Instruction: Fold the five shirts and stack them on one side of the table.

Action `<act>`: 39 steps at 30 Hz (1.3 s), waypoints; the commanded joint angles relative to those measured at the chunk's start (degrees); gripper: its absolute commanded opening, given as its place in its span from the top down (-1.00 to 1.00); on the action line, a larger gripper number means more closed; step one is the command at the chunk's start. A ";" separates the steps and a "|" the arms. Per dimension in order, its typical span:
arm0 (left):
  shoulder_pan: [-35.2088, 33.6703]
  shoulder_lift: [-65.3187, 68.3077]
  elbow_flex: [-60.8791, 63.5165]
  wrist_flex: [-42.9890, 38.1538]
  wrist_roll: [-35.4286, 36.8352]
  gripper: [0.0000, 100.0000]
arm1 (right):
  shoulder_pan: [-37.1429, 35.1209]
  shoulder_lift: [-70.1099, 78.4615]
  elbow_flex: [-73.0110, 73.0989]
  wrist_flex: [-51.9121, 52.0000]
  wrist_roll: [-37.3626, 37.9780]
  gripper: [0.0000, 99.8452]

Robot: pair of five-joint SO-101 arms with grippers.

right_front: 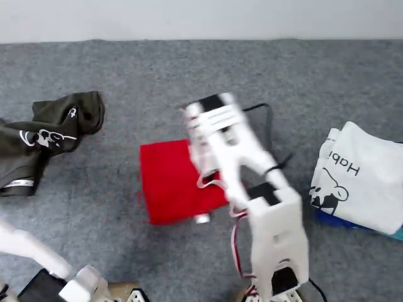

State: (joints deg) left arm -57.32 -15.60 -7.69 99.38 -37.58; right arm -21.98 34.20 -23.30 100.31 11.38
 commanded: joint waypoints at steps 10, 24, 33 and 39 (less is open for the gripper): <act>0.44 -2.02 -0.22 0.97 0.62 0.97 | 20.00 -4.97 -3.43 -12.00 66.55 0.98; 0.44 -1.93 -0.13 0.97 0.26 0.97 | 13.93 -12.18 -3.43 -19.65 57.67 0.66; 3.52 -2.02 1.80 0.88 0.26 0.97 | 12.70 -18.68 -3.43 -12.00 20.75 0.66; 3.52 -2.02 1.89 0.88 0.18 0.97 | 12.00 -20.88 -3.43 -4.35 -5.19 0.65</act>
State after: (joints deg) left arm -54.07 -15.60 -5.58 99.38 -37.58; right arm -9.23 17.58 -23.30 92.57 18.77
